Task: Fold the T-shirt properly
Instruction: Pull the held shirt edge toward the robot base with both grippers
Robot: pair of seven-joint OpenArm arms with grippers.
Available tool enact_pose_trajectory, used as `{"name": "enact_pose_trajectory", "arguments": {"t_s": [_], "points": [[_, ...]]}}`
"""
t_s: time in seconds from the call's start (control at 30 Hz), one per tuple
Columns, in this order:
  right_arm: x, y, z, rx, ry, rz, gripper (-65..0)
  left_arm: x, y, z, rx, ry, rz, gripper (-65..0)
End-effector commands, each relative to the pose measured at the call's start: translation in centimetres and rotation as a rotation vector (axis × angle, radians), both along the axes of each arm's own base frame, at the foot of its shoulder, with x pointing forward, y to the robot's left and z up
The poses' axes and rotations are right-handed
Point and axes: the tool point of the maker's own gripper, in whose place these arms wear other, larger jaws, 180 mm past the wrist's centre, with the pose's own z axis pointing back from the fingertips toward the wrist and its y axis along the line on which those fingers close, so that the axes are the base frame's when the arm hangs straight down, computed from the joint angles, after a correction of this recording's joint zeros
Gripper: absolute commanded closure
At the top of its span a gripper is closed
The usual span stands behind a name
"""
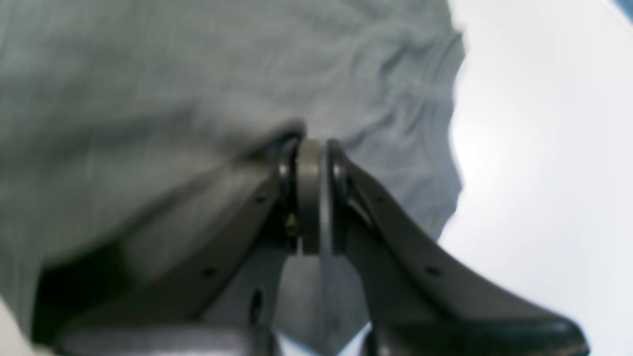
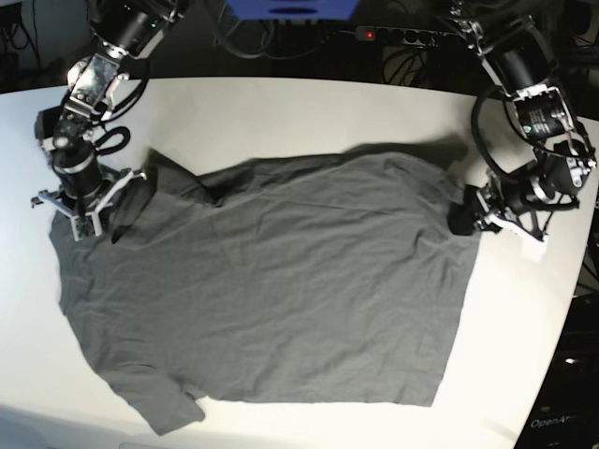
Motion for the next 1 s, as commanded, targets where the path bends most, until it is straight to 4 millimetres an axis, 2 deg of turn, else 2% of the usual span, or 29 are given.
{"name": "enact_pose_trajectory", "arguments": {"t_s": [0.0,0.17,0.23,0.4,0.6,0.67,0.77,0.83,0.97], "points": [[0.6,0.3,1.5,0.02,-0.079,0.013,-1.3,1.5,0.3,1.6,0.005,-0.059,0.007,-4.0],[-2.1,1.0,0.3,0.046,-0.077,0.03,-1.3,1.3,-1.1,-0.1,-0.001,-0.005,0.001,-4.2],[-2.8,1.1,0.1,0.05,-0.079,0.038,-1.3,0.9,-0.9,-0.7,0.016,0.018,0.0,-4.2],[-3.3,1.3,0.1,0.055,-0.09,0.047,-1.3,-1.0,0.5,-1.8,0.053,0.061,0.004,-4.3],[-3.1,1.3,0.2,0.056,-0.095,0.045,-1.3,-4.9,1.8,-4.3,0.086,0.157,0.004,-4.3],[-3.0,1.3,0.2,0.056,-0.096,0.045,-1.3,-6.0,2.8,-4.7,0.11,0.18,0.007,-4.3],[-3.0,1.3,0.2,0.056,-0.097,0.047,-1.3,-6.7,3.4,-4.9,0.125,0.192,0.002,-5.0],[-3.1,1.6,0.1,0.064,-0.094,0.045,-1.3,-6.8,3.5,-5.0,0.131,0.195,0.002,-10.0],[-3.3,2.0,-0.2,0.076,-0.091,0.043,-1.3,-6.4,4.2,-4.6,0.147,0.173,0.011,-26.2]]}}
